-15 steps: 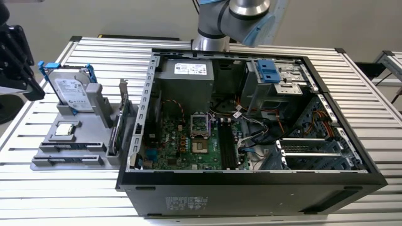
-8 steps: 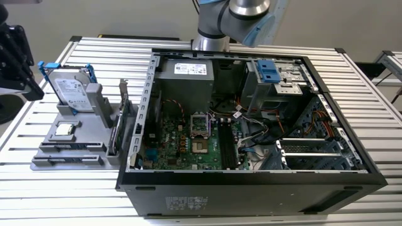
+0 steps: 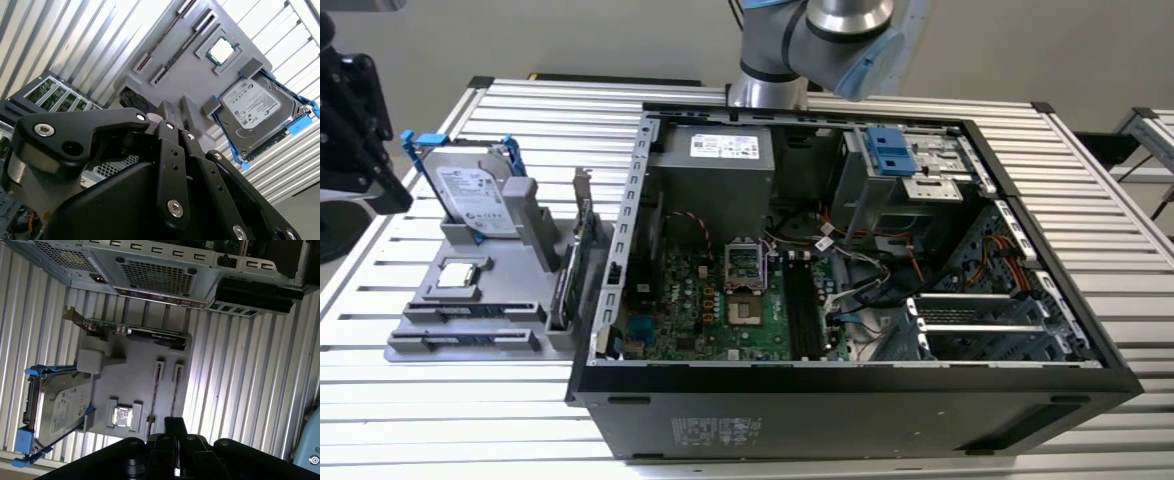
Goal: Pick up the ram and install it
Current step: 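Pick up the ram and move it above insertion slot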
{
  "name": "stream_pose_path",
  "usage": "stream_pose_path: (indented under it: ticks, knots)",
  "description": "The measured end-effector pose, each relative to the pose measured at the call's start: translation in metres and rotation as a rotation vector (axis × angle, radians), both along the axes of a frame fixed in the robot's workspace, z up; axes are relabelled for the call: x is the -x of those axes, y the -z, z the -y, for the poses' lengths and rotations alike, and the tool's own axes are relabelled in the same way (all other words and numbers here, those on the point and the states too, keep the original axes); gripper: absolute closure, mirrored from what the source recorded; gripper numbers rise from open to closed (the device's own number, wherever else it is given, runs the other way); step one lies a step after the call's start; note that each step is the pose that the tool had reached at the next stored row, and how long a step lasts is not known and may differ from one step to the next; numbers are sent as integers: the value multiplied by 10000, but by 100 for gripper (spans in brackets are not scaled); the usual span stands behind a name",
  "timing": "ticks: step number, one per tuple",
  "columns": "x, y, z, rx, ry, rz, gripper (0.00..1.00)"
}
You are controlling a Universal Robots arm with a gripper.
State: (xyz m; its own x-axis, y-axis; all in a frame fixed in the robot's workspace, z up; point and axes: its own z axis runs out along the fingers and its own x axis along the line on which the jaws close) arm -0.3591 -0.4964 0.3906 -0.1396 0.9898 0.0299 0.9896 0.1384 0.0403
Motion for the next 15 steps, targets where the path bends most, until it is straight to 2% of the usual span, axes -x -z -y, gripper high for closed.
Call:
stream_pose_path:
  ticks: [11,15]
  knots:
    - [13,3,0,27,732,-18,100]
    - [17,2,0,29,797,-19,100]
